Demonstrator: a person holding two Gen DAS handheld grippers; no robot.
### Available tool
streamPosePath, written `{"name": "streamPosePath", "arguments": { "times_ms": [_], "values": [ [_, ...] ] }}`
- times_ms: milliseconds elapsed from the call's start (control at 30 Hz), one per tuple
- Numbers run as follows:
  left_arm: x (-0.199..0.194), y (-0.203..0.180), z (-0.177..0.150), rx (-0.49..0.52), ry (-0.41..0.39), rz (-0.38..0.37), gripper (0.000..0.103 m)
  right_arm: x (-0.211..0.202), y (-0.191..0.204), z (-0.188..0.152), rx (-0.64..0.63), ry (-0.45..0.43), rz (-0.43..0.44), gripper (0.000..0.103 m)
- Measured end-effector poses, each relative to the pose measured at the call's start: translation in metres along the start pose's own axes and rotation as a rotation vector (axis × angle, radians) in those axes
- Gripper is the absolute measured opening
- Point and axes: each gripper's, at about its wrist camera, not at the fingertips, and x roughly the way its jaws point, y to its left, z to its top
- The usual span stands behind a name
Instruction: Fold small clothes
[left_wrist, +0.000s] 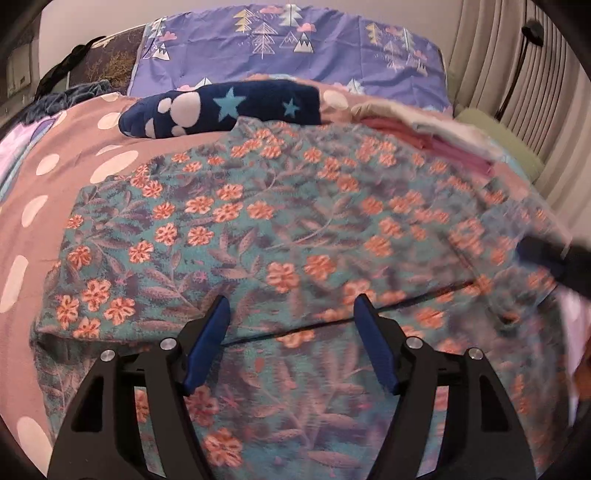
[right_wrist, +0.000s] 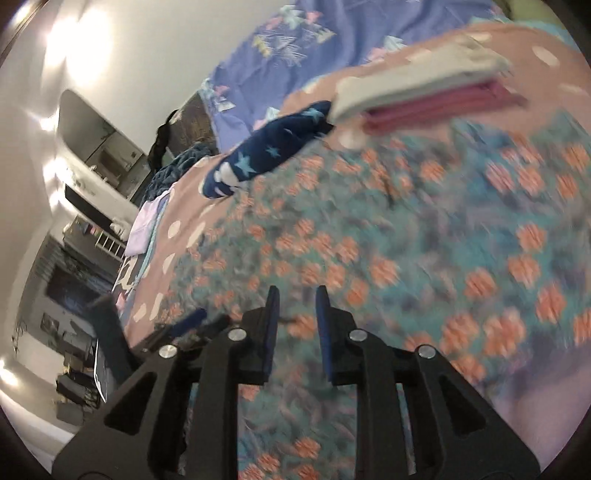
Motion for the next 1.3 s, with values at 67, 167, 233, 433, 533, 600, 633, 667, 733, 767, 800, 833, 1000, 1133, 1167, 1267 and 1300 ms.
{"name": "streamPosePath", "arguments": {
  "times_ms": [67, 167, 233, 433, 533, 600, 633, 667, 733, 767, 800, 833, 1000, 1133, 1167, 1267, 1300],
  "values": [
    [-0.005, -0.007, 0.004, -0.028, -0.006, -0.104, 0.064, -0.006, -0.009, -0.007, 0.003, -0.008, -0.029, 0.032],
    [-0.007, -0.041, 0.014, 0.028, 0.02, -0.26, 0.064, -0.012, -0.008, -0.033, -0.014, 0.003, -0.061, 0.032],
    [0.0, -0.064, 0.016, 0.09, 0.058, -0.291, 0.064, -0.017, -0.006, -0.044, -0.042, -0.003, -0.085, 0.032],
    [0.033, -0.105, 0.016, 0.151, 0.137, -0.299, 0.058, -0.033, -0.009, -0.069, -0.08, -0.034, -0.124, 0.041],
    [0.039, -0.111, 0.022, 0.142, 0.144, -0.321, 0.002, -0.038, -0.019, -0.078, -0.081, -0.026, -0.136, 0.04],
    [0.031, -0.111, 0.032, 0.111, 0.109, -0.34, 0.002, -0.041, -0.024, -0.078, -0.054, -0.03, -0.114, 0.04],
    [0.023, -0.112, 0.037, 0.115, 0.076, -0.344, 0.002, -0.042, -0.025, -0.077, -0.044, -0.031, -0.108, 0.04],
    [0.012, -0.112, 0.044, 0.119, 0.037, -0.35, 0.002, -0.043, -0.026, -0.076, -0.039, -0.032, -0.107, 0.04],
    [-0.014, -0.111, 0.061, 0.12, -0.038, -0.376, 0.002, -0.044, -0.023, -0.074, -0.043, -0.033, -0.115, 0.04],
    [-0.029, -0.111, 0.072, 0.128, -0.074, -0.393, 0.002, -0.045, -0.022, -0.073, -0.048, -0.035, -0.117, 0.04],
    [-0.037, -0.112, 0.078, 0.137, -0.093, -0.401, 0.002, -0.046, -0.018, -0.069, -0.056, -0.045, -0.118, 0.04],
    [-0.047, -0.114, 0.085, 0.149, -0.115, -0.406, 0.002, -0.047, -0.015, -0.065, -0.061, -0.058, -0.116, 0.04],
    [-0.08, -0.111, 0.106, 0.182, -0.196, -0.396, 0.002, -0.037, -0.003, -0.038, -0.087, -0.099, -0.111, 0.038],
    [-0.092, -0.096, 0.126, 0.157, -0.256, -0.367, 0.002, -0.003, -0.001, -0.016, -0.005, -0.053, 0.016, 0.029],
    [-0.097, -0.092, 0.129, 0.151, -0.269, -0.352, 0.002, 0.01, -0.001, -0.013, 0.002, -0.044, -0.026, 0.028],
    [-0.105, -0.065, 0.135, 0.118, -0.301, -0.272, 0.002, 0.028, -0.013, -0.015, 0.019, -0.009, -0.24, 0.0],
    [-0.107, -0.048, 0.135, 0.099, -0.302, -0.241, 0.002, 0.027, -0.021, -0.018, 0.041, -0.014, -0.231, 0.0]
  ]
}}
